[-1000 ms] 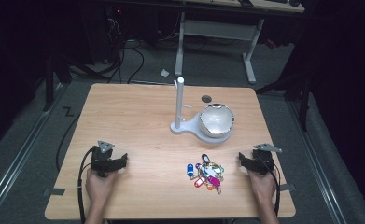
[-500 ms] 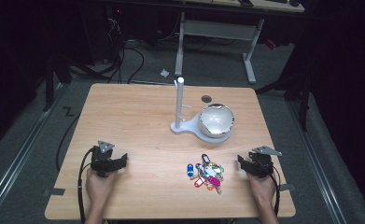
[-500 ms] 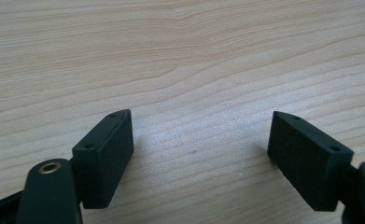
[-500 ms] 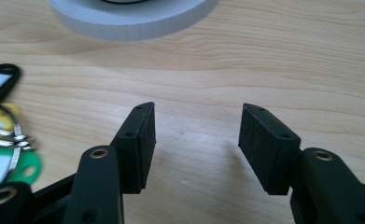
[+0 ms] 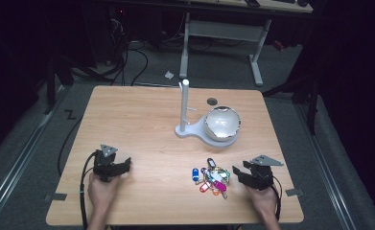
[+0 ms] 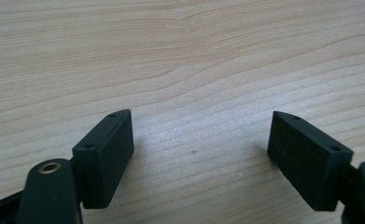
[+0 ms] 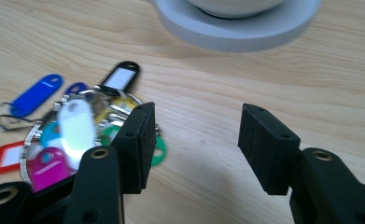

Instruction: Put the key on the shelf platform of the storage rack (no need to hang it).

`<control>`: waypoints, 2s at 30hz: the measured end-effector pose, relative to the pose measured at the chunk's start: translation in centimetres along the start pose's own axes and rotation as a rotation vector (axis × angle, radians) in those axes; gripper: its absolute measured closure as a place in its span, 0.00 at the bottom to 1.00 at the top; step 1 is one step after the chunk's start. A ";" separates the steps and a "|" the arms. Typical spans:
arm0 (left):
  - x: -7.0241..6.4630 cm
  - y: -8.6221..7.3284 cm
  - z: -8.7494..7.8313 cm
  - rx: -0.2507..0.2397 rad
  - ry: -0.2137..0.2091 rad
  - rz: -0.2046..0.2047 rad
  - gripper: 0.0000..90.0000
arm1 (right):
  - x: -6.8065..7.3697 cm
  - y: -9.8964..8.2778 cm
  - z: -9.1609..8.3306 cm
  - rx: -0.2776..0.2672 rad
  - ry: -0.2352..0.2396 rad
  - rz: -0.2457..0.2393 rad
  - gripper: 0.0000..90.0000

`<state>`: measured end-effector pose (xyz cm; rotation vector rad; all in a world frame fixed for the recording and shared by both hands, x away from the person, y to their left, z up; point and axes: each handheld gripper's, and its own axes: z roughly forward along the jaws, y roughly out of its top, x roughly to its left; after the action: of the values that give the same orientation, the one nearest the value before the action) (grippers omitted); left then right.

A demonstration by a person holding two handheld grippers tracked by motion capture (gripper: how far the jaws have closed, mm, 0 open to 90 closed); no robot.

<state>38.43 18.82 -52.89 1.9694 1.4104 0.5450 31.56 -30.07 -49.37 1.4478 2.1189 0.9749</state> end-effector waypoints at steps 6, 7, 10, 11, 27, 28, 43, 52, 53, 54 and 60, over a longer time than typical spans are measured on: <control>0.0 0.0 0.0 0.000 0.000 0.000 0.26 | 1.7 0.5 0.3 0.007 0.049 -0.047 0.52; 0.0 0.0 0.0 0.000 0.000 0.000 0.26 | 1.9 0.5 0.5 0.011 0.056 -0.054 0.52; 0.0 0.0 0.0 0.000 0.000 0.000 0.25 | 2.4 0.7 0.9 0.020 0.070 -0.064 0.52; 0.0 0.0 0.0 0.000 0.000 0.000 0.26 | 2.5 0.8 1.0 0.021 0.073 -0.066 0.52; 0.0 0.0 0.0 0.000 0.000 0.000 0.25 | 4.7 0.2 1.5 0.052 0.170 -0.104 0.46; 0.0 0.0 0.0 0.000 0.000 -0.001 0.25 | 4.9 0.2 1.6 0.054 0.175 -0.110 0.44; 0.0 0.0 0.0 0.000 0.000 0.000 0.25 | 5.8 0.1 3.0 0.093 0.159 -0.185 0.50; 0.0 0.0 0.0 0.001 -0.001 0.000 0.25 | 5.7 0.3 2.8 0.079 0.169 -0.215 0.84; 0.0 0.0 0.0 0.000 0.000 0.000 0.25 | 5.7 0.3 2.8 0.082 0.163 -0.221 0.85; 0.0 0.0 0.0 0.001 -0.001 0.000 0.25 | 5.6 0.2 2.8 0.080 0.168 -0.215 0.85; 0.0 0.0 0.0 0.001 -0.001 0.000 0.25 | 5.5 0.2 2.8 0.077 0.175 -0.223 0.88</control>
<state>38.42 18.81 -52.88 1.9707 1.4102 0.5431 31.44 -24.06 -50.77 1.1646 2.4063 0.9738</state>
